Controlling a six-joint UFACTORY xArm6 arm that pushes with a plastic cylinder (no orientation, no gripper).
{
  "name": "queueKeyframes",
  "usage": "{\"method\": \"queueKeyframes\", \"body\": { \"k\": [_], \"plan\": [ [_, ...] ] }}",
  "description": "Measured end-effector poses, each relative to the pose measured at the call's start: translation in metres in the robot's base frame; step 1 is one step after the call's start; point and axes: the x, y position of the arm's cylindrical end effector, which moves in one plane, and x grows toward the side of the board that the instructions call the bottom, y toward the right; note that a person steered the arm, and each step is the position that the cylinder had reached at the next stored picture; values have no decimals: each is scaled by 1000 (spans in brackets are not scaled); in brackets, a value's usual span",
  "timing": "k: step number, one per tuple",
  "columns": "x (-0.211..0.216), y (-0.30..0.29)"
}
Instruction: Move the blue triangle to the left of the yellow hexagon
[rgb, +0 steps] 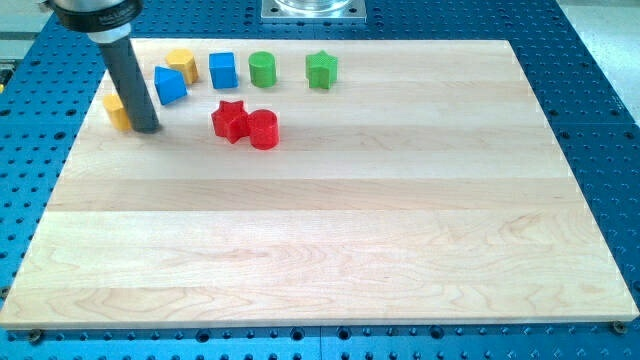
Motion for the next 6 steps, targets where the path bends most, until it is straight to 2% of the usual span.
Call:
{"method": "queueKeyframes", "body": {
  "k": [2, 3, 6],
  "plan": [
    [-24, 21],
    [-59, 28],
    [-96, 31]
  ]
}}
